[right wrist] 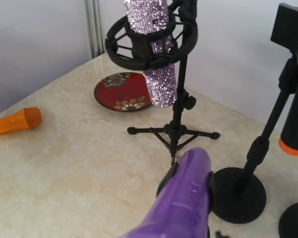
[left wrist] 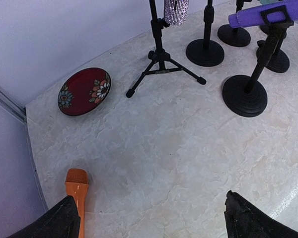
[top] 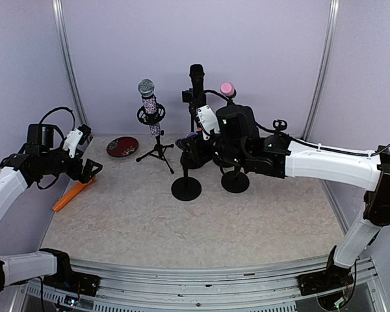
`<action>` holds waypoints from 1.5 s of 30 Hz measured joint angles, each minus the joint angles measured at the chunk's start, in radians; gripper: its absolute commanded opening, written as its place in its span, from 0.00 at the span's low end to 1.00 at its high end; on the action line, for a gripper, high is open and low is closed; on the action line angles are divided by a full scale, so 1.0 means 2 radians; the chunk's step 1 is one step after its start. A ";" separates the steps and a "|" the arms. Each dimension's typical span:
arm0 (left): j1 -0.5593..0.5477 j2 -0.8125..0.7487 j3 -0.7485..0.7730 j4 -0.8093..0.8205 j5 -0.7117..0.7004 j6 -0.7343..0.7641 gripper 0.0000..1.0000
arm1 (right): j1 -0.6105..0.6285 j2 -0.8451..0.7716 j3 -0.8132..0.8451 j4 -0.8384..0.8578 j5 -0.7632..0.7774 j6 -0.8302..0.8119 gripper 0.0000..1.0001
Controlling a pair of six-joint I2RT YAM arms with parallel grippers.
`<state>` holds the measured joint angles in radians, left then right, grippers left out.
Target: Remove the microphone from the stand
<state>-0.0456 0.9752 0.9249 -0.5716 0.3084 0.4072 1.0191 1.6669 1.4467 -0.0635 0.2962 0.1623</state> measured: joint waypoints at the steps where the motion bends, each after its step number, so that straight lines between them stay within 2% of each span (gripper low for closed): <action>1: 0.000 -0.001 0.000 0.001 0.004 0.000 0.99 | 0.001 0.000 0.000 0.000 0.001 0.001 0.15; 6: -0.014 -0.003 -0.006 0.009 0.028 -0.009 0.99 | 0.014 0.006 0.003 0.005 0.014 0.001 0.04; 10: -0.026 -0.002 -0.009 0.011 0.037 -0.015 0.99 | 0.031 0.018 0.008 0.028 0.019 -0.005 0.00; 16: -0.028 -0.002 -0.010 0.013 0.047 -0.025 0.99 | 0.054 0.042 0.011 0.080 -0.004 -0.009 0.00; 28: -0.065 0.007 -0.023 0.016 0.059 -0.049 0.96 | 0.075 0.123 0.116 0.117 -0.043 0.002 0.00; 39: -0.074 0.012 -0.023 0.025 0.067 -0.055 0.94 | 0.136 0.129 0.189 0.110 0.069 0.070 0.00; 45: -0.089 0.046 0.006 0.047 0.069 -0.068 0.84 | 0.150 0.143 0.200 0.105 0.097 0.108 0.00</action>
<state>-0.2237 1.0676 0.9375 -0.4770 0.4458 0.2722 1.3193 1.9522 1.8469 0.1459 0.4904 0.3782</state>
